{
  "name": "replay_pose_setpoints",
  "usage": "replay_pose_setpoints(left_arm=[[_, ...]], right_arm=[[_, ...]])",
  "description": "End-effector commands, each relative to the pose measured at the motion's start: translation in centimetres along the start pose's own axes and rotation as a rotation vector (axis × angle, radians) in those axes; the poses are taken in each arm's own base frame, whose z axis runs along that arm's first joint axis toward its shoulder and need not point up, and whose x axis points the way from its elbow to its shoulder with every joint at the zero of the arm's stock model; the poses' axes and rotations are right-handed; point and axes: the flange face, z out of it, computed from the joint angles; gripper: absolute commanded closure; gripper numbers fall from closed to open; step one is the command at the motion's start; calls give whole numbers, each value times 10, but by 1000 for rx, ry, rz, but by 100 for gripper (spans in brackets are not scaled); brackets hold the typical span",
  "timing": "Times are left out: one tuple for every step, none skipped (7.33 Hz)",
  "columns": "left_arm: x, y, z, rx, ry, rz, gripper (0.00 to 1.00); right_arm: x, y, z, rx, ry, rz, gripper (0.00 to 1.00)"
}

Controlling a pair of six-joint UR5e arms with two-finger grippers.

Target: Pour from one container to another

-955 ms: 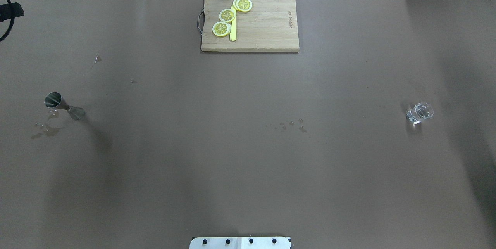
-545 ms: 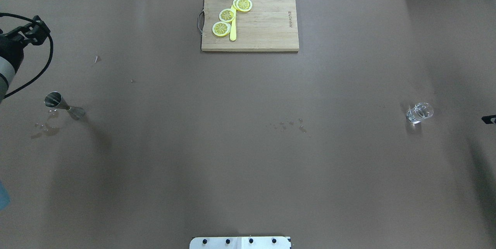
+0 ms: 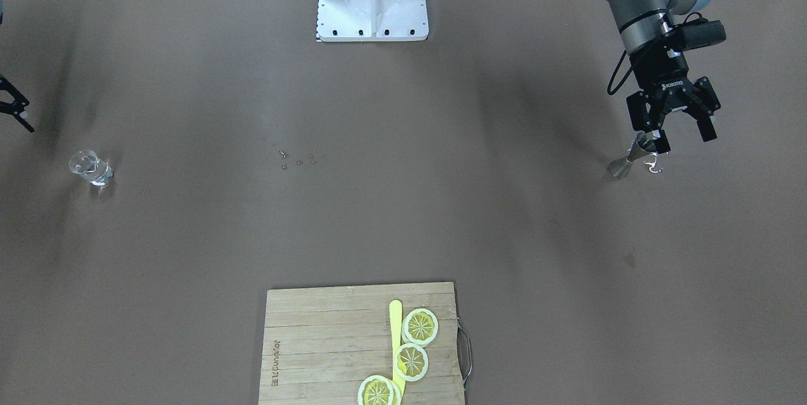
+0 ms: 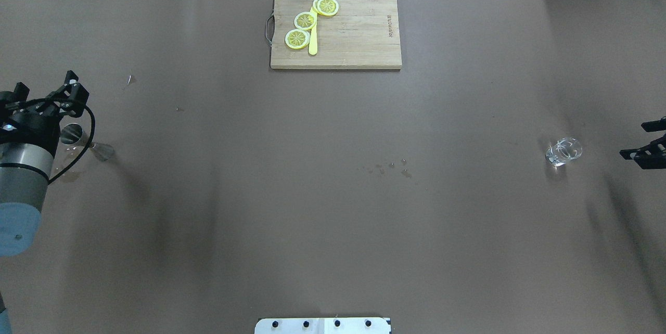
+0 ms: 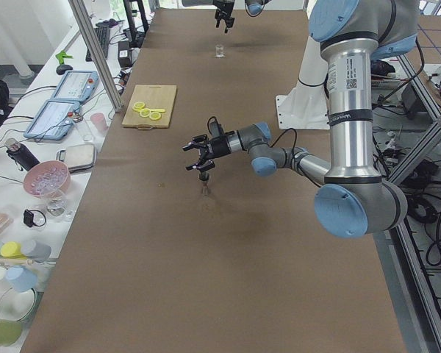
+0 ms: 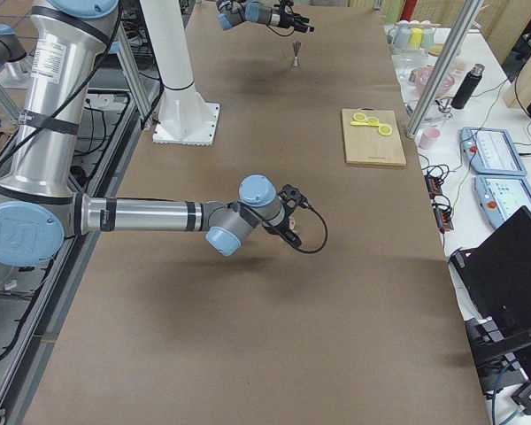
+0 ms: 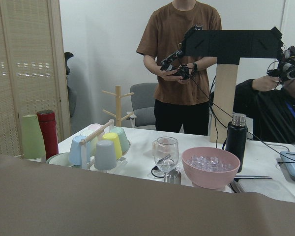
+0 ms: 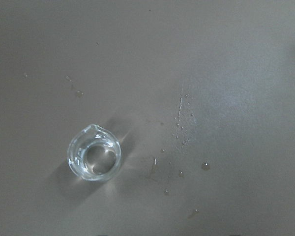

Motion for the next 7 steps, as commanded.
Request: replay_pose_setpoints(left_arm=[[-17,41,-16,-7,13,-21,3],[-18,51,-20,10,23,-27,3],[-24,62,-16,10,13,-32,3],[-28,76,-15,4,11,-31,3],[-28,81,-18,18,18,-22,3],[-30,91,-16,42,19,-2,3],[-28,97,-15,44,20,2,3]], right_arm=[[-9,1,3,46,-44,-19,0],[-11,7,18,69,-58,-7,0],[-9,16,39,74,-78,6,0],[-14,16,49,94,-108,22,0],[-17,-1,52,111,-123,53,0],[-23,-14,57,139,-114,17,0],[-29,-13,60,154,-104,7,0]])
